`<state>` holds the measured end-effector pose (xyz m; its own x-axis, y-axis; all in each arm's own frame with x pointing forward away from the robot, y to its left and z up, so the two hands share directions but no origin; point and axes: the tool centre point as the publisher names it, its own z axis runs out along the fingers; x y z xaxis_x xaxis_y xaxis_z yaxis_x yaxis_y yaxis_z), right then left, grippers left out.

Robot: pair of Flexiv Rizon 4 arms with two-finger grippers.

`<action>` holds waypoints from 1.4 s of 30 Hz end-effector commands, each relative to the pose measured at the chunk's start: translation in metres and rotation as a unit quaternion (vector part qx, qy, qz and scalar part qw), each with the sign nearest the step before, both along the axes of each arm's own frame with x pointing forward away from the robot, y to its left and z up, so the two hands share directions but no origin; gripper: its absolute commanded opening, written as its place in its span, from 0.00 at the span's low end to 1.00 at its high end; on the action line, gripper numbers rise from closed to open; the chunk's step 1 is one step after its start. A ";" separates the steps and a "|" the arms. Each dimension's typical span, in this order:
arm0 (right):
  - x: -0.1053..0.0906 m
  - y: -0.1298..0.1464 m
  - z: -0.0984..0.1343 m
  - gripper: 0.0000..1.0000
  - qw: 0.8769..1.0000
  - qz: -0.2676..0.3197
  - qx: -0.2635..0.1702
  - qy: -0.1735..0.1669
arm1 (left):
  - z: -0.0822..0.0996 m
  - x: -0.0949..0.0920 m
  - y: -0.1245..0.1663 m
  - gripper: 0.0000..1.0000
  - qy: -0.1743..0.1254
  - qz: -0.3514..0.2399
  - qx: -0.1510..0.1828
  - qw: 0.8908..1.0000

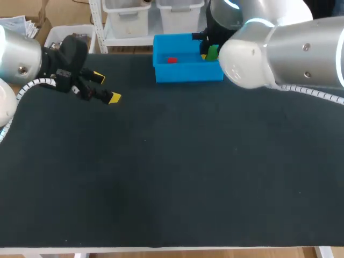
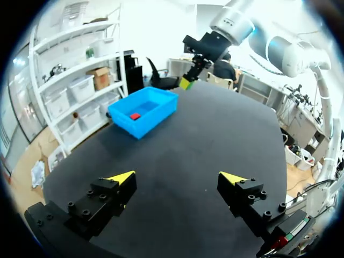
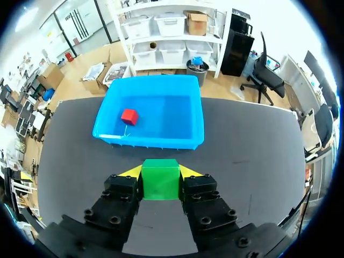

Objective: Use the left arm to pick the red cube and place it into the blue plastic box first, then use the right arm to grasp the green cube and put it into the same blue plastic box after the first action is fully finished.

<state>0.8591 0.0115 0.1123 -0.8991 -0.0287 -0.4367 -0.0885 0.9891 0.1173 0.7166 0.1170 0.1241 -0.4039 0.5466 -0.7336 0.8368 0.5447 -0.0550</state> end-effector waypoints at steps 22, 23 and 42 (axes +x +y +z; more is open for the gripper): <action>0.069 0.014 -0.006 0.00 0.999 0.008 0.013 -0.037 | -0.001 -0.001 0.002 1.00 -0.003 -0.002 -0.004 1.000; 0.073 0.014 -0.007 0.00 0.999 0.008 0.014 -0.035 | -0.001 -0.001 0.002 1.00 -0.003 -0.002 -0.004 1.000; 0.115 0.028 -0.032 0.00 0.999 0.006 0.030 -0.027 | -0.001 -0.001 0.002 1.00 -0.003 -0.002 -0.004 1.000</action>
<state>0.9577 0.0354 0.0872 -0.8602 -0.0069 -0.5098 -0.1084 0.9796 0.1695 0.7166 0.1170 0.1241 -0.4040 0.5465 -0.7336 0.8368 0.5447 -0.0550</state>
